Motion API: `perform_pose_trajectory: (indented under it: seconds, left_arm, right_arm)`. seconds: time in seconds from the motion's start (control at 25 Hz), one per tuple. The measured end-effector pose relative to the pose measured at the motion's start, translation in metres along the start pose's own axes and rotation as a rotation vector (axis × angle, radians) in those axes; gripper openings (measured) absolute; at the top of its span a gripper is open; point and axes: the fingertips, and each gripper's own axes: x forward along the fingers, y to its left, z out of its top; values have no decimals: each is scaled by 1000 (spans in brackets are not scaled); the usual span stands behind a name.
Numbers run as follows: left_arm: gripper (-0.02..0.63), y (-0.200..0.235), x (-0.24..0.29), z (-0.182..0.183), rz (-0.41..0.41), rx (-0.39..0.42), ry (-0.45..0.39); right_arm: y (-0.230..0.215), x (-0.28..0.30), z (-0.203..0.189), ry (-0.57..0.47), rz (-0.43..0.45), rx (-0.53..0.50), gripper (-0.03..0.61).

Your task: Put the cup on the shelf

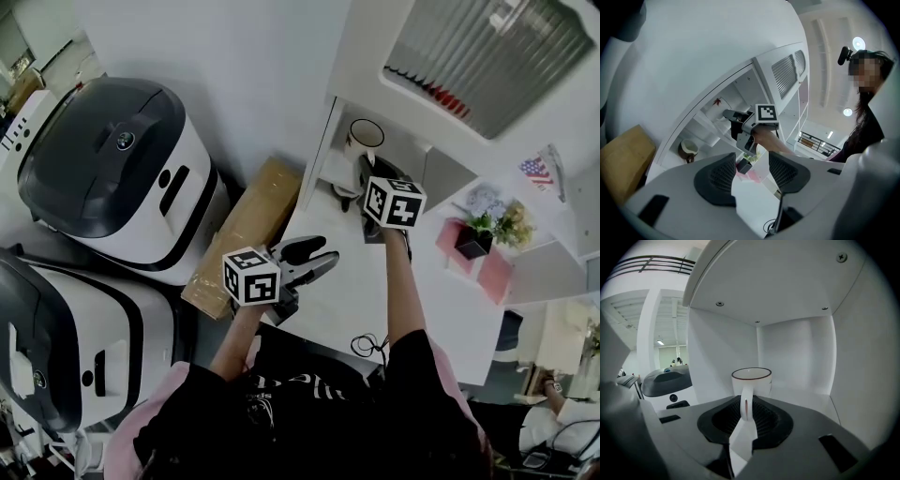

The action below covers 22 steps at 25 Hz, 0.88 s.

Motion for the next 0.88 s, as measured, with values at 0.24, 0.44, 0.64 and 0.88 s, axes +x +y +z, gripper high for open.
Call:
perform_pose_trajectory:
  seconds: [0.24,0.44,0.64,0.88]
  left_arm:
    - [210,2,-4,2,5,-18,-27]
    - [192,0,-8,2,-3,-13,-29]
    - [184,1,-12,3,9,-6,-30]
    - [179,-3,-9,-2,-3,17,-15]
  right_arm:
    - [-5,13,7,-22,-19,8,89]
    - [-4,9,7,-54,-5,26,100]
    - [-4,-11,4,-86,2,51,178]
    - [7,-58,-14,-128,36,76,176]
